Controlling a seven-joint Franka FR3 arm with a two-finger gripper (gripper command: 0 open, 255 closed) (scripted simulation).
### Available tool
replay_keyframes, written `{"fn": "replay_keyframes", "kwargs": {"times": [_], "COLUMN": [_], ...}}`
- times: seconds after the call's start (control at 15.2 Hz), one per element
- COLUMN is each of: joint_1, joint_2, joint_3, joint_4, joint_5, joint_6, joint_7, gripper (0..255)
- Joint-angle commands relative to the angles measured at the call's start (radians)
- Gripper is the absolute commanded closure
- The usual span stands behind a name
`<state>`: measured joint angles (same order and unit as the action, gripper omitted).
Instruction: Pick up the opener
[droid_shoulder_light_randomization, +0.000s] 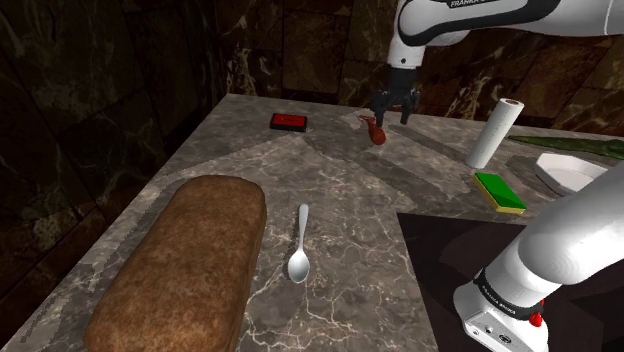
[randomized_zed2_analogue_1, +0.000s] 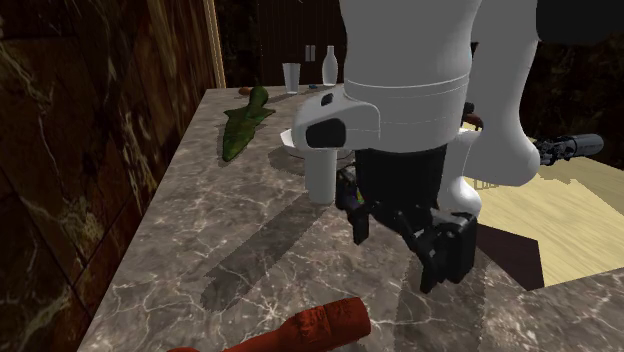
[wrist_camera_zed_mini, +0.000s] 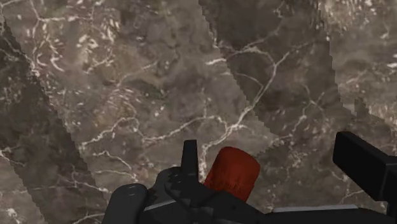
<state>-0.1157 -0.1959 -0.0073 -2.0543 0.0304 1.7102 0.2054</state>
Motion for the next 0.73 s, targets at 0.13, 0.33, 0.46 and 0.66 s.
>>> {"fn": "replay_keyframes", "kwargs": {"times": [0.13,0.33,0.46,0.66], "joint_1": [-0.022,-0.038,-0.049,-0.067], "joint_2": [0.154,0.267,0.342,0.457], "joint_3": [-0.013,-0.029,-0.041,-0.061], "joint_4": [0.141,0.250,0.329,0.456], "joint_5": [-0.011,-0.017,-0.019,-0.018], "joint_6": [0.001,-0.004,-0.014,-0.036], "joint_7": [0.076,0.124,0.154,0.196], "gripper": [0,0,0,0]}}
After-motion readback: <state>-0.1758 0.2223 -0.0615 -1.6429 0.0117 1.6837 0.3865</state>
